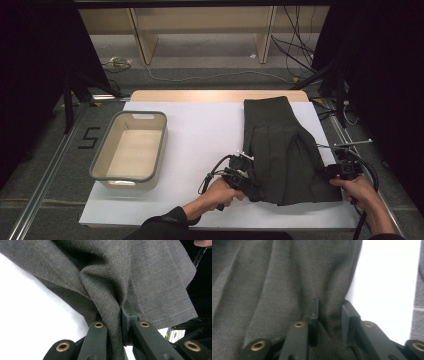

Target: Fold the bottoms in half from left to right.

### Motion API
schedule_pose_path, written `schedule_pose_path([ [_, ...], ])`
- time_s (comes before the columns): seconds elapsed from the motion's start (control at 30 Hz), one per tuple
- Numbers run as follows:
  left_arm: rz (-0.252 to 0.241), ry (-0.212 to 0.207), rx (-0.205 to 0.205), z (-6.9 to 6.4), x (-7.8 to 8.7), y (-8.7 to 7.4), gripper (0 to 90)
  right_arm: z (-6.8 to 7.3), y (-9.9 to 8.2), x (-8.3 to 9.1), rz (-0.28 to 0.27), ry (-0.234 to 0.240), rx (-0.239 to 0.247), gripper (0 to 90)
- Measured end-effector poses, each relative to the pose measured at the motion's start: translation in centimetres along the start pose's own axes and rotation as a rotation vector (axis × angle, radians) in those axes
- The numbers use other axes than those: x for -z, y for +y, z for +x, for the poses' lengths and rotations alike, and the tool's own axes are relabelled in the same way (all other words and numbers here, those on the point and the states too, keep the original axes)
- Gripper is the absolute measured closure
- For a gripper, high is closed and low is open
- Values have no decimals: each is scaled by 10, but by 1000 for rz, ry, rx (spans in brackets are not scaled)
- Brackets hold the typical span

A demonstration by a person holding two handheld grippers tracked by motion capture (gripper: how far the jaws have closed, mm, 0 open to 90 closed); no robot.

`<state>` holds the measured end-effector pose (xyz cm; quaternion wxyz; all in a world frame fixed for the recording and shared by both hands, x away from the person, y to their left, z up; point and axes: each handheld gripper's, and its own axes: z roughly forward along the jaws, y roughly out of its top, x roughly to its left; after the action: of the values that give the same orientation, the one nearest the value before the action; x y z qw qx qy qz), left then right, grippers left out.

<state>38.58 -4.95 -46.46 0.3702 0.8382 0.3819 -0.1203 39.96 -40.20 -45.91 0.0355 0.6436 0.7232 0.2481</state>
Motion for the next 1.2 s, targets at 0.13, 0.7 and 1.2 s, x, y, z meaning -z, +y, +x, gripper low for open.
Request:
schedule_pose_path([
  [0.13,11,10,-23,4,10,-2,842,12,-4,-1,17,20,17,749],
  [0.7,33,29,-50,21,54,-19,845,61,-28,1,60,74,113,774],
  [1.2,47,35,-71,20,76,-40,846,86,-43,5,83,86,187,729],
])
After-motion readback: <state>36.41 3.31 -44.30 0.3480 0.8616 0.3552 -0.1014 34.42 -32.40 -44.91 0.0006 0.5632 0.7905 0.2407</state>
